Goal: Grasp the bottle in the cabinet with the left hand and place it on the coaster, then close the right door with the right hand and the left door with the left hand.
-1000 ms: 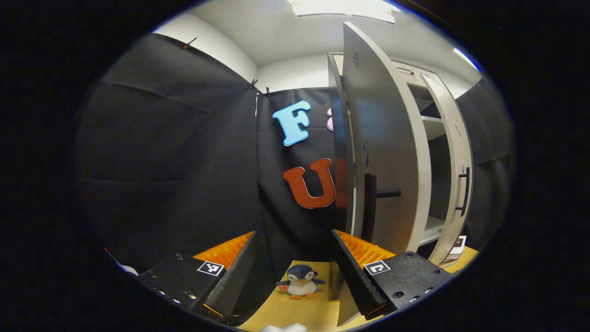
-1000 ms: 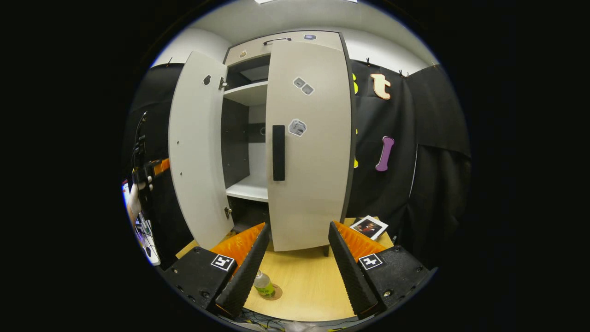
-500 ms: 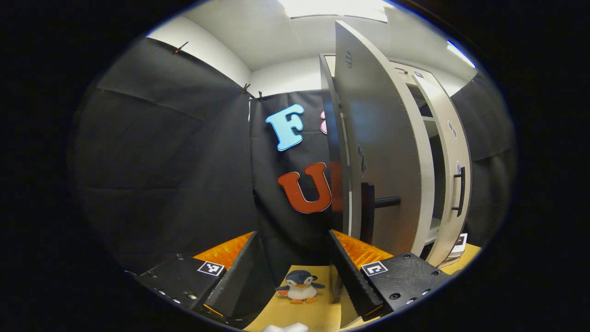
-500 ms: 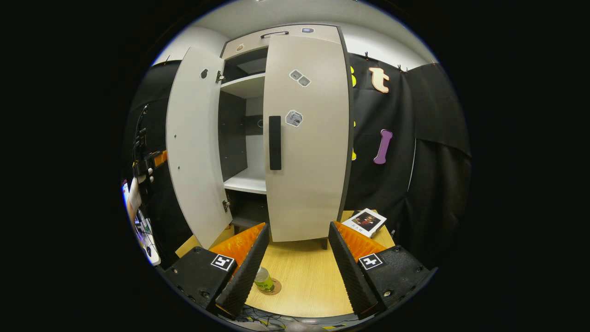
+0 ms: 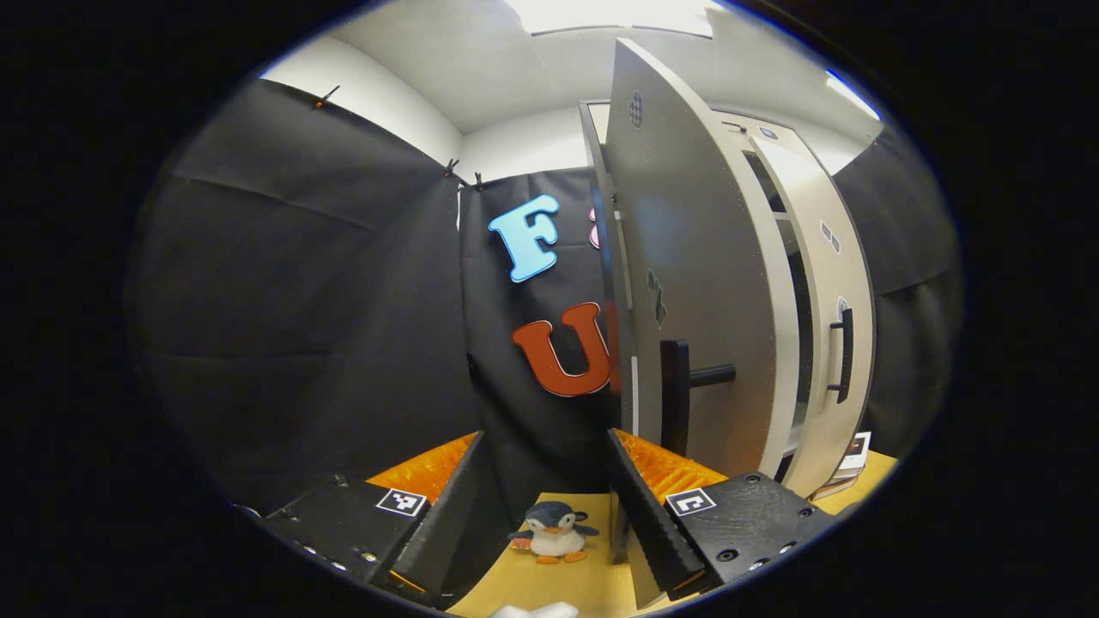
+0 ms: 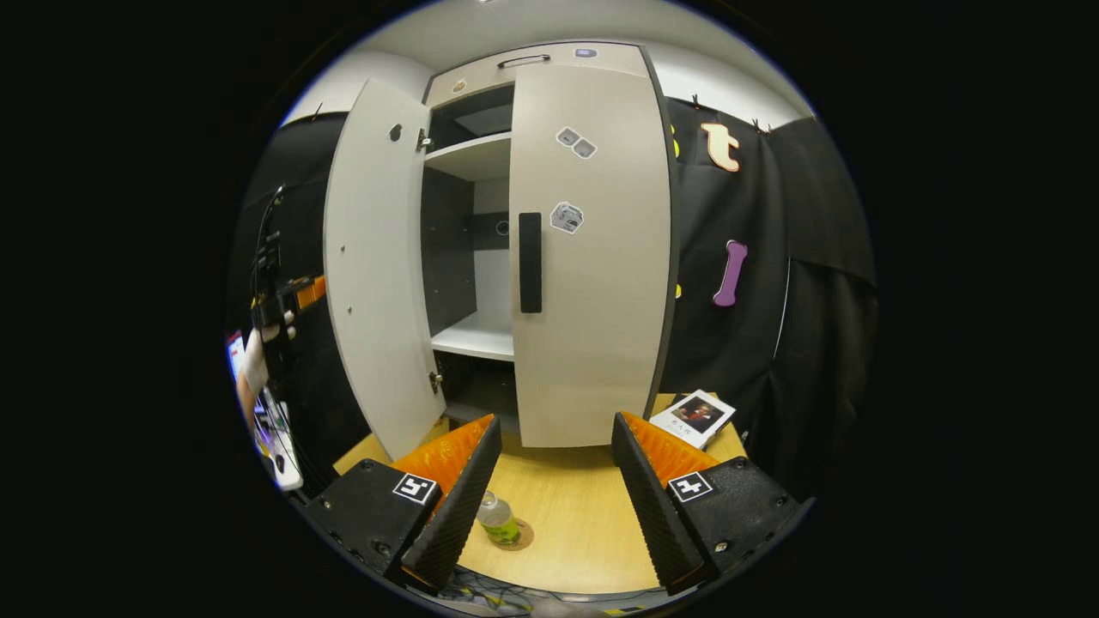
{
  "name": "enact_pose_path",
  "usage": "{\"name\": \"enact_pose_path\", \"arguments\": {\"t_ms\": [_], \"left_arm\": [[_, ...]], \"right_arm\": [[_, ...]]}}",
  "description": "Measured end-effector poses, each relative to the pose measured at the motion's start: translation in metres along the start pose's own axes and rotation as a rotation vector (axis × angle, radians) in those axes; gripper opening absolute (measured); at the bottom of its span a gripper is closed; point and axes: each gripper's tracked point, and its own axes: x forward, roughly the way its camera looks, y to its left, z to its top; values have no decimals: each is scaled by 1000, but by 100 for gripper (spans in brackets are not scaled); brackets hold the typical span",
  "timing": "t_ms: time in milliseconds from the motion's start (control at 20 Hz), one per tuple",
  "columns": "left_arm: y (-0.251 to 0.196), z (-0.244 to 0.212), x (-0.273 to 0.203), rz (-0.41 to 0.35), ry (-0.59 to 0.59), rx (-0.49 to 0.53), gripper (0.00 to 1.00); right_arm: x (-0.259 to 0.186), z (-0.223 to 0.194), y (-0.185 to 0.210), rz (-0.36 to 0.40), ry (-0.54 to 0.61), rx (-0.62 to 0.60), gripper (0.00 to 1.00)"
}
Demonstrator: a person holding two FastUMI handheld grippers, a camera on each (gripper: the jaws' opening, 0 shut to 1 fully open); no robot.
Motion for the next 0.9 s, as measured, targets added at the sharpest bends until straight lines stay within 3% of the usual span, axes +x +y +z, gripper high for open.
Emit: {"name": "enact_pose_path", "arguments": {"t_ms": [900], "left_arm": [[-131,12,19,-246,15,-36,83]], "right_arm": [[-17,13,-27,-19,-31,37,81]]}}
